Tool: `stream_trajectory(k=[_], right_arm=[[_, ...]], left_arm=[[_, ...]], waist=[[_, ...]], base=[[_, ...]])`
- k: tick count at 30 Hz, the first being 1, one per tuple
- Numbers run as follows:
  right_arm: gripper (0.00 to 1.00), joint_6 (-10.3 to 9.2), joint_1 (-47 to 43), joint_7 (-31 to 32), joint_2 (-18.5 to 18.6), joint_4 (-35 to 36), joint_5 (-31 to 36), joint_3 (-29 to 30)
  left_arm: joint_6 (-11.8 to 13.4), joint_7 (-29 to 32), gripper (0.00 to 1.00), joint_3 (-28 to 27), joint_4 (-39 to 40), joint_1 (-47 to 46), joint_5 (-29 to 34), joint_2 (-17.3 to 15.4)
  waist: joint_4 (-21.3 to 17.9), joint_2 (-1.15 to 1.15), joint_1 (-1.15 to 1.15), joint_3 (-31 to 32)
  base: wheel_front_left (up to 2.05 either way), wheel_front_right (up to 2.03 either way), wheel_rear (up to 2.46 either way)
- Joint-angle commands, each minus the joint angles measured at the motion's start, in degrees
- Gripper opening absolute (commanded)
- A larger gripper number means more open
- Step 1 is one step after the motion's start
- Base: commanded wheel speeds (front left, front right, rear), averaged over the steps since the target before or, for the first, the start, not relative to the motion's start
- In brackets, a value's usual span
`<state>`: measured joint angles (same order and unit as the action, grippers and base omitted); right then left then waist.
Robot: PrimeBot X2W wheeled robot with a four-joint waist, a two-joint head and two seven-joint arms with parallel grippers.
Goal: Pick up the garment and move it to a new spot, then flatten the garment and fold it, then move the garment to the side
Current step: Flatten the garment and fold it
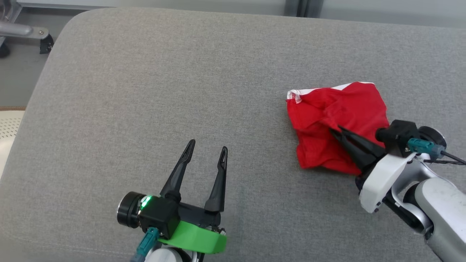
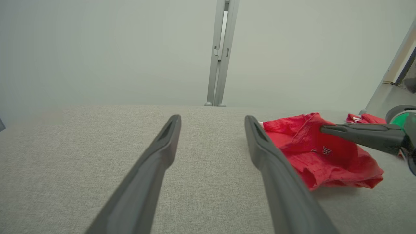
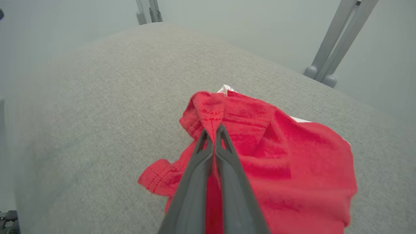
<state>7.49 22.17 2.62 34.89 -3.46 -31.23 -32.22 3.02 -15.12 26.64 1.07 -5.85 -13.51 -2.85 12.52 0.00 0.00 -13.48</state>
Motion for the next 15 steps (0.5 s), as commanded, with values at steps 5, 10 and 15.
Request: stream_trajectory(k=[5,10,15], right_arm=[[1.0,0.0,-2.8,1.8,-0.6,3.8,-1.6,-3.1],[1.0,0.0,-4.6,2.3,-0.8,6.4,-5.8,-4.2],[1.0,0.0,-5.1,0.6,0.7,7.3,-8.5,1.1]], left_arm=[[-0.7,0.0,1.0,-0.6,-0.1,0.0,1.1,-0.1],[-1.1,0.0,1.0,-0.9,-0.3,-0.2,1.3,-0.1],[-1.3,0.0,1.0,-1.0,-0.3,0.4,1.2,-0.1]], waist=[[-2.1,0.0,0.0,0.0],[-2.8,0.0,0.0,0.2],[-2.9,0.0,0.0,0.7]], base=[[0.0,0.0,0.0],[0.0,0.0,0.0],[0.0,0.0,0.0]])
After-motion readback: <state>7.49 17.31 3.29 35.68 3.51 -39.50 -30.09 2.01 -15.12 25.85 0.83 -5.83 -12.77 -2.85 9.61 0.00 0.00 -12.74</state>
